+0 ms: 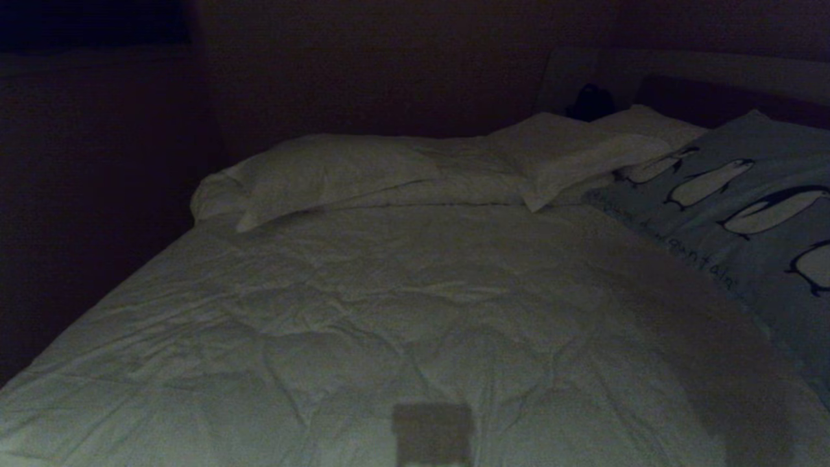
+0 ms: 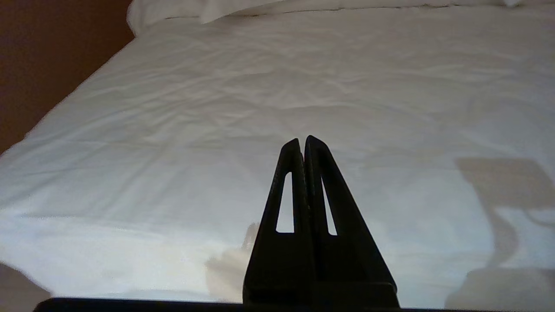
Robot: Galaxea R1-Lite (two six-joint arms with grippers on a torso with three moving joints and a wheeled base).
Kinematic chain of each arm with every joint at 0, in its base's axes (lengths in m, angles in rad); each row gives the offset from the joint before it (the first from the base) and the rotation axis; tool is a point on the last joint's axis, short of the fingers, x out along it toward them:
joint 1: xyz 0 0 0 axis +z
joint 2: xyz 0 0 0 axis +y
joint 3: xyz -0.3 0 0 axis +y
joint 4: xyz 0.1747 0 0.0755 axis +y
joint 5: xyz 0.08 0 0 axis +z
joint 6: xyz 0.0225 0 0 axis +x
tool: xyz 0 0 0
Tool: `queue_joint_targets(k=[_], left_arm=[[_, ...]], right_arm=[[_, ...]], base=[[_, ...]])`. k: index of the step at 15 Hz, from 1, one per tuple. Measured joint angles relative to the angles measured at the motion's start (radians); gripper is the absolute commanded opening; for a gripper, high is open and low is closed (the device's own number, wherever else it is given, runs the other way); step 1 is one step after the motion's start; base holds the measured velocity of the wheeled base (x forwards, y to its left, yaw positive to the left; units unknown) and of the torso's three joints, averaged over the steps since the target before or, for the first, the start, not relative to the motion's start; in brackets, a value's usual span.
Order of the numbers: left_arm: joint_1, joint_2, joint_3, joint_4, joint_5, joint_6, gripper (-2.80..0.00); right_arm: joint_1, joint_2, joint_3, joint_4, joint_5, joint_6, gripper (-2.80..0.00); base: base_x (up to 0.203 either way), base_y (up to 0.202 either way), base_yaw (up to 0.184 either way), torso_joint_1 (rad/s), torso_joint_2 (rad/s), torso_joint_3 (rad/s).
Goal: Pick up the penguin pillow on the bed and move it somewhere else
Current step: Move to the head of the bed
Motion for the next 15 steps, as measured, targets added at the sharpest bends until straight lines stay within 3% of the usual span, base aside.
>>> queue_joint_targets(k=[9,15], left_arm=[[0.000,0.000,0.000,0.001,0.001,0.001,-2.80],[0.000,0.000,0.000,0.000,0.001,0.000,-2.80]], right_arm=[[-0.070,0.106,-0.021,-0.091,0.000,0.005,-2.80],[-0.093,0.180,-0.062,-0.138,0.003,0.084,-2.80]], base=[[0.000,-0.194,0.001,0.003,0.00,0.003],[0.000,-0.193,0.000,0.002,0.00,0.004]])
